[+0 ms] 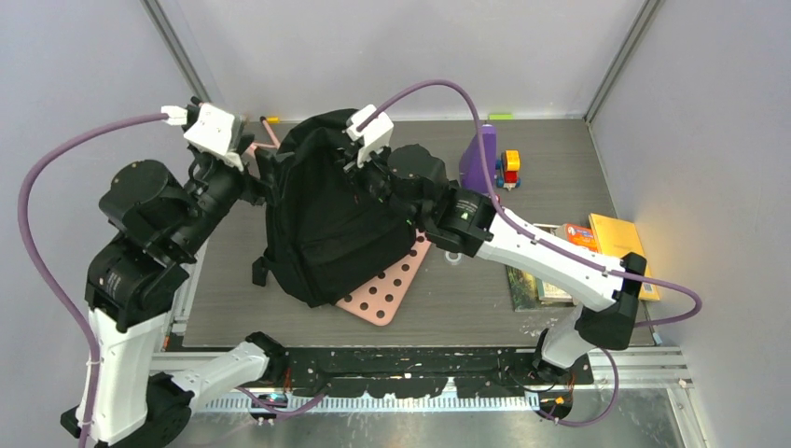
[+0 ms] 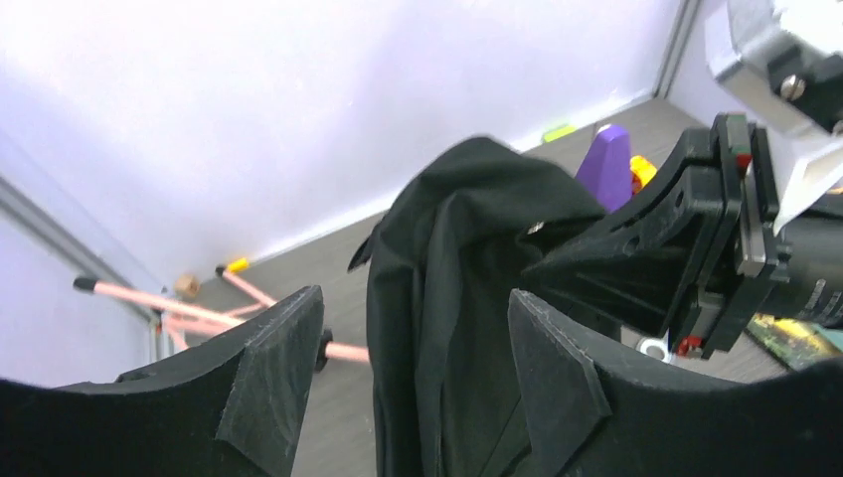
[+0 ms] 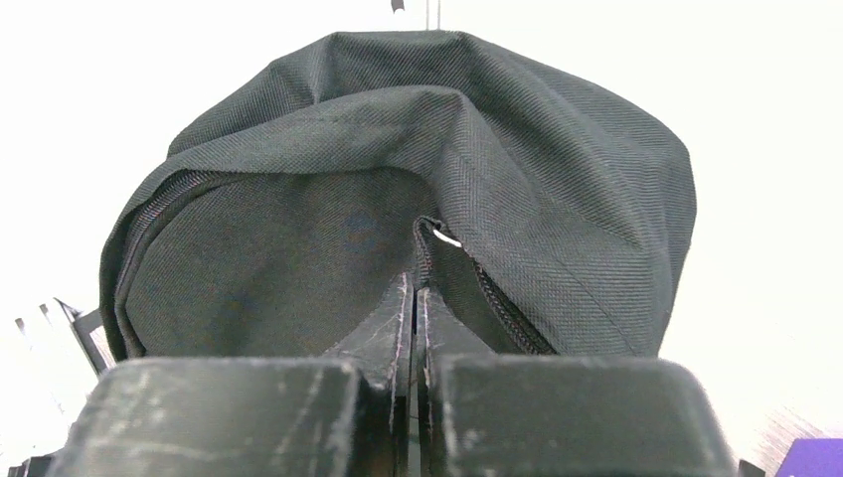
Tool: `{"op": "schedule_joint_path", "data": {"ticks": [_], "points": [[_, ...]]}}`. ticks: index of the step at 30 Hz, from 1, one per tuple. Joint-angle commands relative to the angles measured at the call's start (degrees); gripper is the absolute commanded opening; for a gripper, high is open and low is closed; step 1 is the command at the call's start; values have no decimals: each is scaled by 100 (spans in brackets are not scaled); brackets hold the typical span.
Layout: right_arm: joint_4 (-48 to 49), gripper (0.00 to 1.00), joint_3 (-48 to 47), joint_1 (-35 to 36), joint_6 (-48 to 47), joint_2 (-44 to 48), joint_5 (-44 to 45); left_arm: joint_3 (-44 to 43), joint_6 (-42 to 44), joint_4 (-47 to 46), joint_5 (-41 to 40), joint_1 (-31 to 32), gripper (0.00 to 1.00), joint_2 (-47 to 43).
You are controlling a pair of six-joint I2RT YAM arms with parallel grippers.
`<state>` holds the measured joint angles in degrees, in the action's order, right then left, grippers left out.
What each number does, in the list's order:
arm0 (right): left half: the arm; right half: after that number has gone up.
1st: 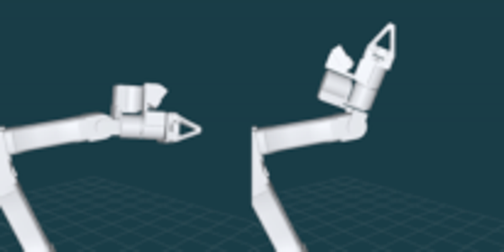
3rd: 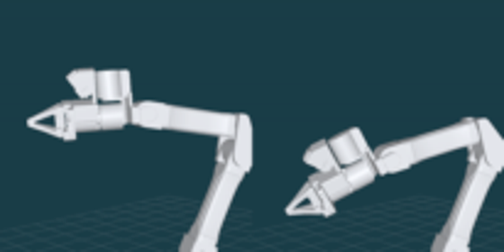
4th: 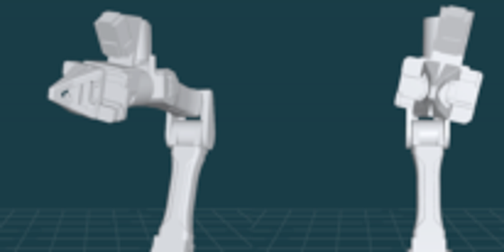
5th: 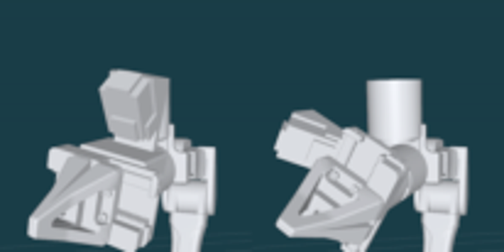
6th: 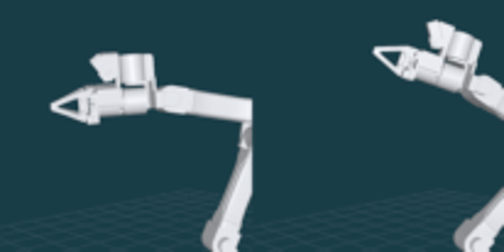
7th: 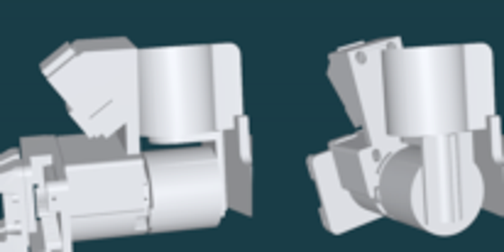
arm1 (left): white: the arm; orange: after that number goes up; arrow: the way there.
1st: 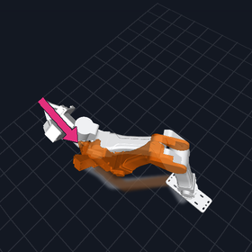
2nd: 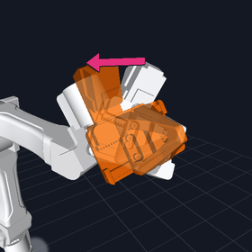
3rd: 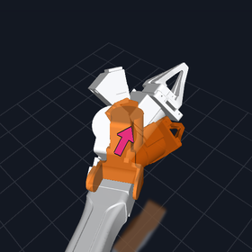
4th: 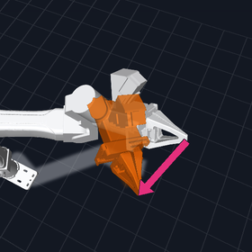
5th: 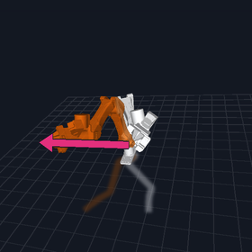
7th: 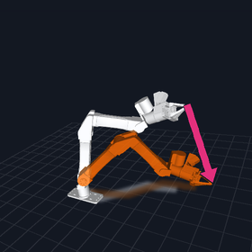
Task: Pack the student bag
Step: Unzip the student bag at the center of the board.
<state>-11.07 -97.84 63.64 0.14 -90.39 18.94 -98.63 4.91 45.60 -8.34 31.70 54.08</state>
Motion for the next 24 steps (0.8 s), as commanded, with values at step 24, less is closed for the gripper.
{"op": "schedule_joint_path", "data": {"ticks": [24], "points": [[650, 0, 608, 17, 12, 916, 369, -1233, 241, 149, 626, -46, 52, 1939]]}}
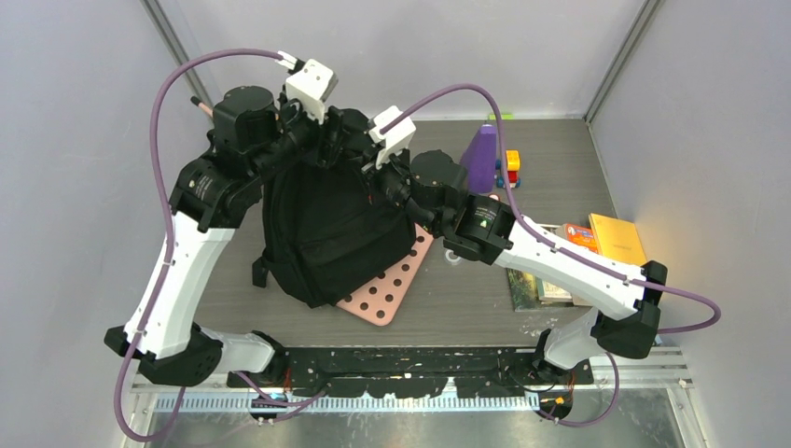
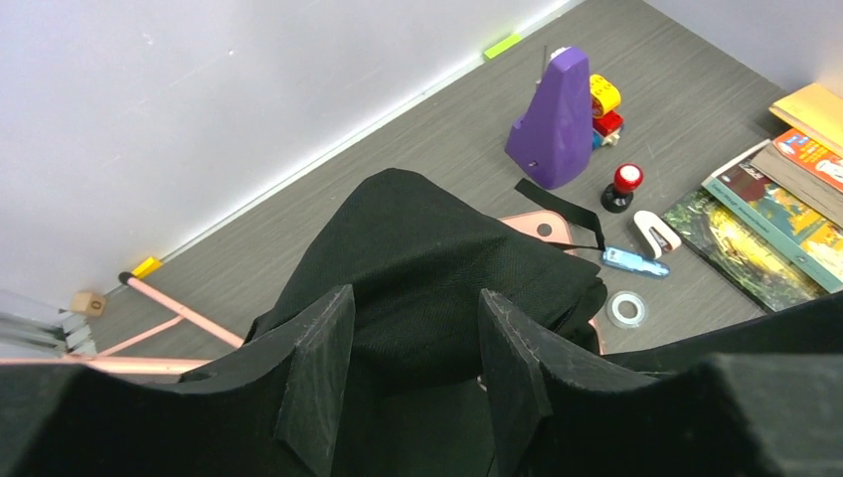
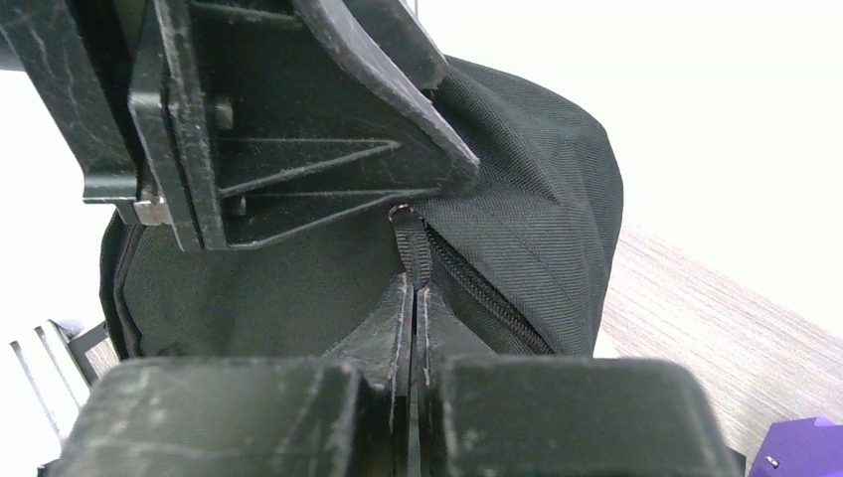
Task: Pack the student bag
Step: Unzip the student bag at the center of the board.
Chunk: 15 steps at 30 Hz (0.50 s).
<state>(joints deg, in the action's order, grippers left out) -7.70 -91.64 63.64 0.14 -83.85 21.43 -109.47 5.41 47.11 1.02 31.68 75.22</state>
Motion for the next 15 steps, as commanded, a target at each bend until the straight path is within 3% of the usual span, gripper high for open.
{"op": "schedule_joint_path", "data": {"ticks": [1, 15], "points": [[313, 0, -6, 17, 12, 264, 134, -167, 194, 52, -323, -58, 52, -194], [265, 0, 21, 17, 21, 285, 151, -399, -699, 714, 517, -988, 57, -144]]}}
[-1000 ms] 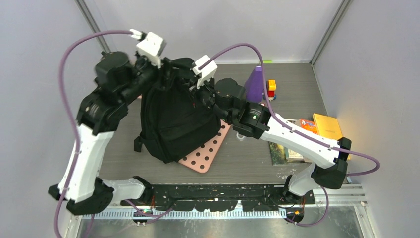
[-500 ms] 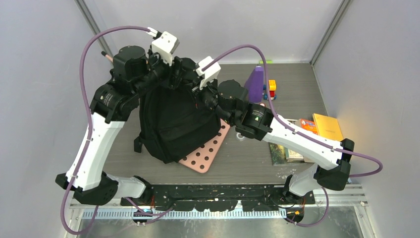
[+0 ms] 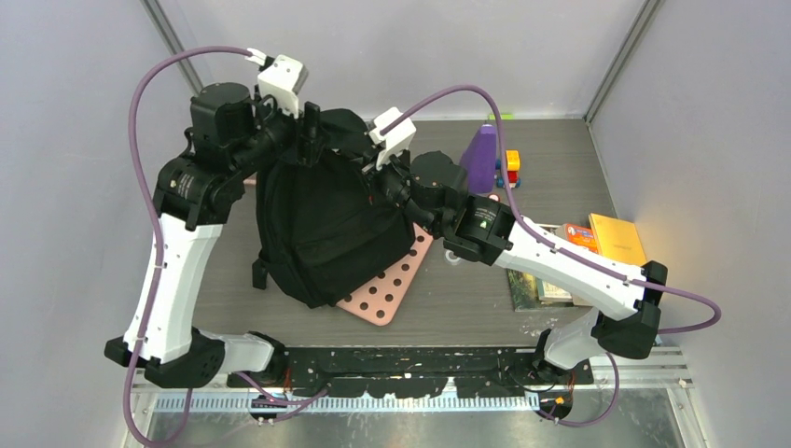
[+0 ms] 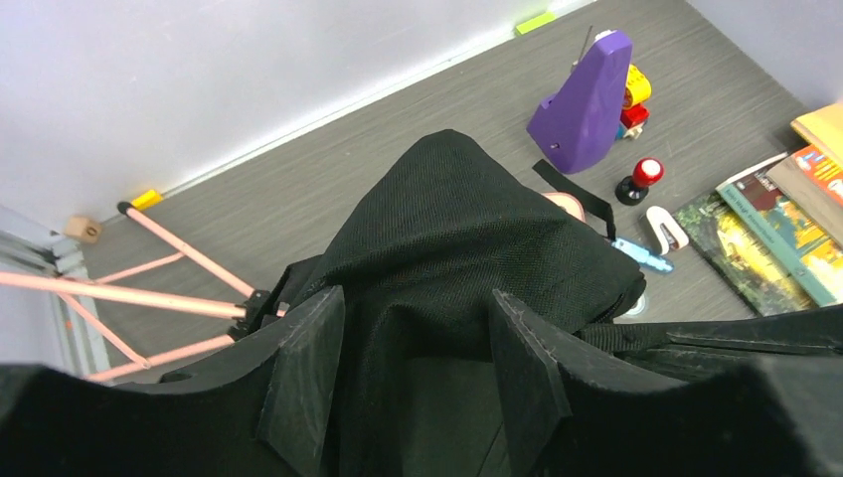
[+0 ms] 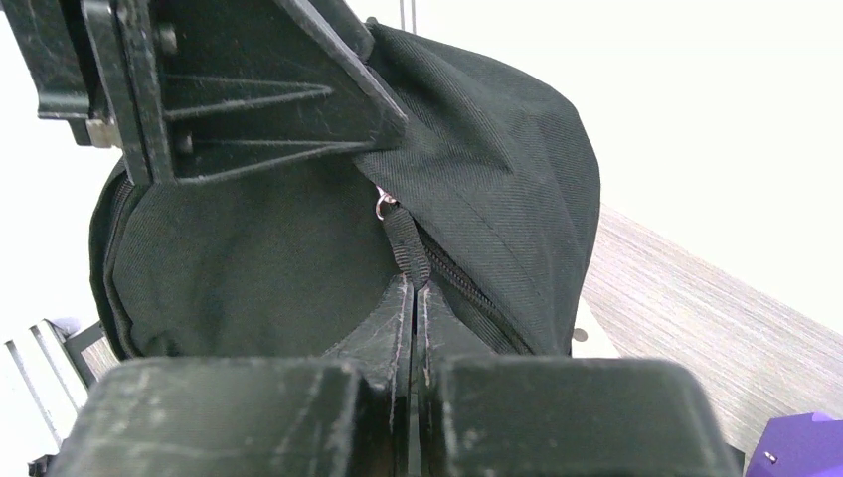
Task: Pack the student bag
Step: Unzip the student bag at the center of the board.
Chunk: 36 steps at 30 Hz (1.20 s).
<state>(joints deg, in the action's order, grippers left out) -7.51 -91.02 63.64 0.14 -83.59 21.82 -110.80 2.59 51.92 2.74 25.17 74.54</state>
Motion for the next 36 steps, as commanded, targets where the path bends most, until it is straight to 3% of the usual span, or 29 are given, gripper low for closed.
{"op": "schedule_joint_path", "data": {"ticks": [1, 6, 14, 19, 36], "points": [[243, 0, -39, 17, 17, 268, 116, -277, -483, 239, 447, -404, 57, -72], [254, 0, -59, 17, 12, 253, 147, -285, -609, 260, 967, -539, 53, 12], [250, 0, -383, 21, 40, -75, 72, -171, -769, 149, 1633, -545, 17, 65], [299, 0, -771, 25, 67, -530, -107, -113, -851, 50, 1928, -541, 1, 90], [601, 0, -1654, 587, 225, -1475, -1377, -66, -1057, -320, 2297, -542, 0, 228]]}}
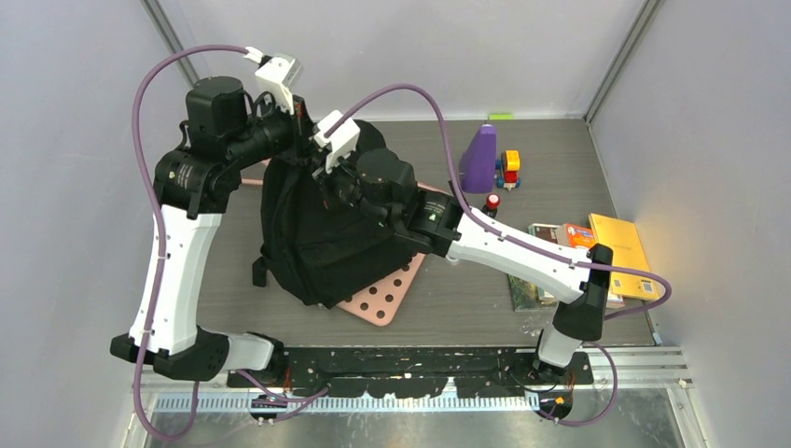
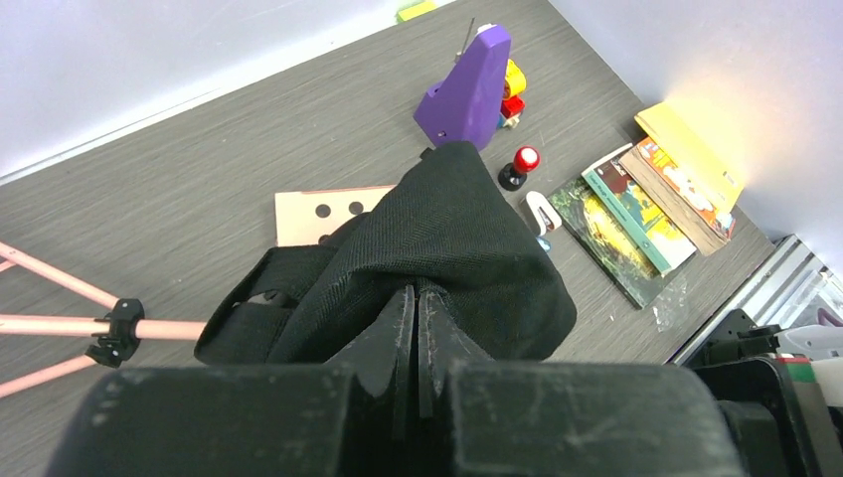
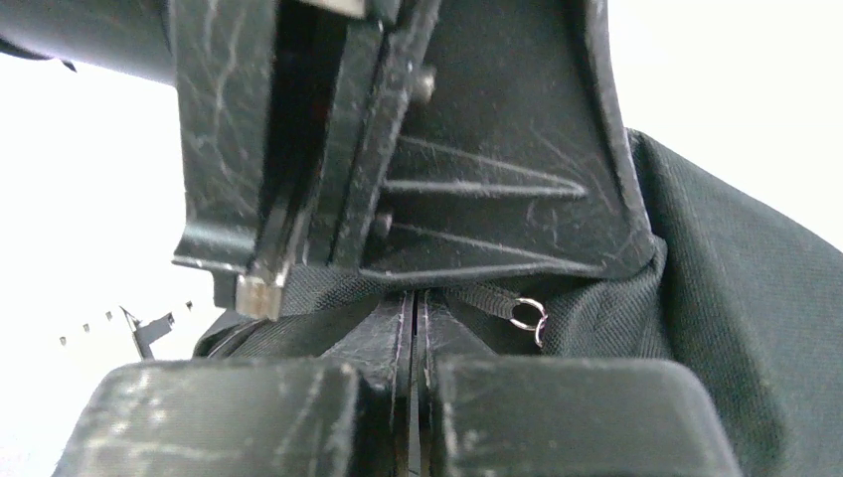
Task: Pack the student bag
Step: Unzip the student bag at the center of the board.
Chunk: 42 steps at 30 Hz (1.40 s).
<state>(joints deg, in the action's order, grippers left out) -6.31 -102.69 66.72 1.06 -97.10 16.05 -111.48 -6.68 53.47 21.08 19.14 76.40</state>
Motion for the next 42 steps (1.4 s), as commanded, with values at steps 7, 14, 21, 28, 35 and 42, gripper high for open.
{"op": "schedule_joint_path", "data": {"ticks": [7, 14, 21, 28, 35, 42], "points": [[-192, 43, -212, 298, -304, 599, -169, 238, 467, -578, 297, 62, 0, -266], [-1397, 82, 299, 291, -545, 1622, 316, 192, 524, -526, 156, 57, 0, -161], [-1621, 94, 1124, 64, -812, 2621, 587, 187, 356, -617, -28, 62, 0, -143], [-1693, 95, 1180, -627, -774, 2504, -29, 198, 350, -589, -40, 60, 0, -134], [-1670, 91, 703, -651, -932, 1793, -211, 84, 447, -423, -148, 59, 0, -147], [-1516, 71, 254, -656, -1110, 1237, 291, -36, 566, -187, -160, 61, 0, -54]]}}
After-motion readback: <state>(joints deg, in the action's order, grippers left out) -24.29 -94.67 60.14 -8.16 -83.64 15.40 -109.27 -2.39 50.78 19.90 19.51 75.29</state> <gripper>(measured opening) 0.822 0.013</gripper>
